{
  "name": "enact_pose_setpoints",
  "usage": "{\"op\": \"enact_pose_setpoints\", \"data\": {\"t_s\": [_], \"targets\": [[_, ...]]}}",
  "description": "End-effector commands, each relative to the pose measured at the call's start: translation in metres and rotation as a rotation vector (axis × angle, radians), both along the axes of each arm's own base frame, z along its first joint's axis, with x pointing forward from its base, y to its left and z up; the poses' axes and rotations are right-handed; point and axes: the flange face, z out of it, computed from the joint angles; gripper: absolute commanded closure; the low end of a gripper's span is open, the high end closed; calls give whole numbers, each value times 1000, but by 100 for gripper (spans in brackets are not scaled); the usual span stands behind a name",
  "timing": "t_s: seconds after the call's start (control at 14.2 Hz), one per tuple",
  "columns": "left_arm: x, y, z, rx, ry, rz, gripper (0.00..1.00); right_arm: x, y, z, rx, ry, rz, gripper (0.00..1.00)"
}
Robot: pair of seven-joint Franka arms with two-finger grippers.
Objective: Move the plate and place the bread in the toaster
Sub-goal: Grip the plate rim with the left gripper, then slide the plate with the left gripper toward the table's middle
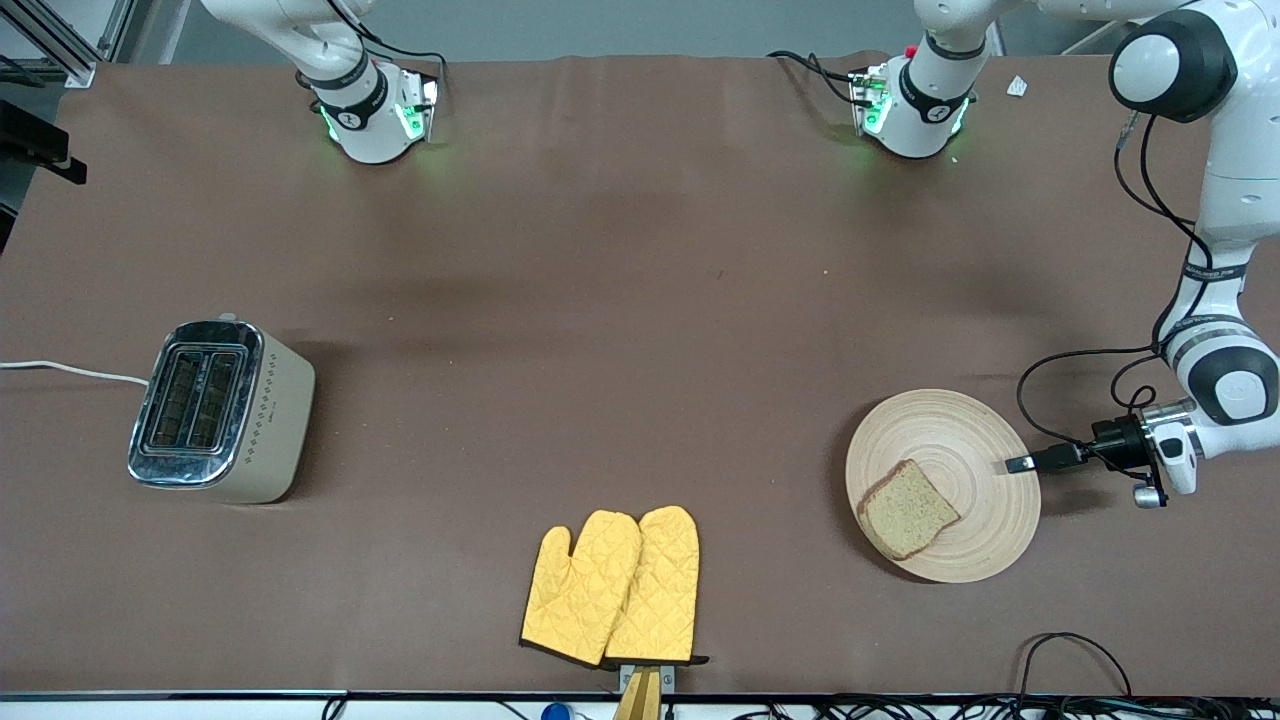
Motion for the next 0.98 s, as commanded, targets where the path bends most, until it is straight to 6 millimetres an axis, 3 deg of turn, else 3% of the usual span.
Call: {"op": "enact_pose_setpoints", "data": {"t_s": [0.0, 0.21, 0.63, 0.91], "targets": [[3, -1, -6, -24, -20, 13, 65, -5, -2, 2, 20, -8, 2, 0], [5, -4, -4, -26, -24, 9, 81, -5, -1, 1, 22, -4, 4, 0], [18, -30, 15, -59, -85, -37, 98, -4, -1, 0, 26, -4, 3, 0], [33, -56, 36, -89, -126, -68, 99, -5, -1, 1, 27, -6, 2, 0]]}}
